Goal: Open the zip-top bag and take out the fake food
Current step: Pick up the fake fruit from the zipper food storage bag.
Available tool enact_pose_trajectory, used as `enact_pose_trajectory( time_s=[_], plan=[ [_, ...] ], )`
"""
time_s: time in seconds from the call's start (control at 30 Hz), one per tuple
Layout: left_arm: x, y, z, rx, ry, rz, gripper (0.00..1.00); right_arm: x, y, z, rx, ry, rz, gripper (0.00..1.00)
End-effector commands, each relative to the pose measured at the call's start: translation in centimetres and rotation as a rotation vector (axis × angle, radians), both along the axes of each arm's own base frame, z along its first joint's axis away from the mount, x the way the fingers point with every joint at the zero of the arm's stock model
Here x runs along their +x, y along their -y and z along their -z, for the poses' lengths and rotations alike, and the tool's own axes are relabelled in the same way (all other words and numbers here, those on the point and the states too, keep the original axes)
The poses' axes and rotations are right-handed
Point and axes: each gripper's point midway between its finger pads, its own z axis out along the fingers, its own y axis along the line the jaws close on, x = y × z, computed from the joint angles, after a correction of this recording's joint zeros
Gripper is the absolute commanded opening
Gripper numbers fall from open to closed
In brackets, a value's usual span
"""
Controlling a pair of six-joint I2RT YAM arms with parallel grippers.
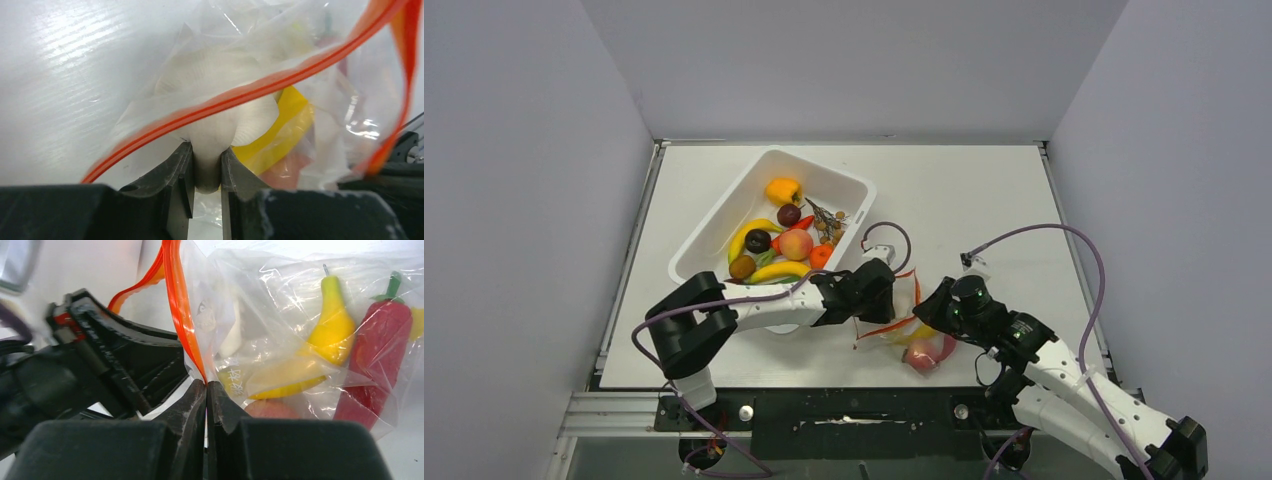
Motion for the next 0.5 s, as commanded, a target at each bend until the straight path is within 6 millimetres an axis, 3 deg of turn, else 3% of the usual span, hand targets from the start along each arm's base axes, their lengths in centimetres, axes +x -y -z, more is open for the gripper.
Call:
enact_pose_trajectory(
  time_s=[0.0,0.27,0.47],
  plan=[
    [1.28,-0.03,-3.74,-0.056,0.068,-0.021,0.06,0.55,0.65,0.50,-0.025,0.000,0.040,0.00],
    [0.80,0.45,-4.60,-0.077,0.050,0.058,0.05,0.82,0.18,0.44,-0.027,0.004,0.019,0.00],
    [0.44,-0.36,-4.22,0.082,0.084,0.166,0.05,1.32,0.14,0.44,-0.036,0.004,0.029,0.01]
  ],
)
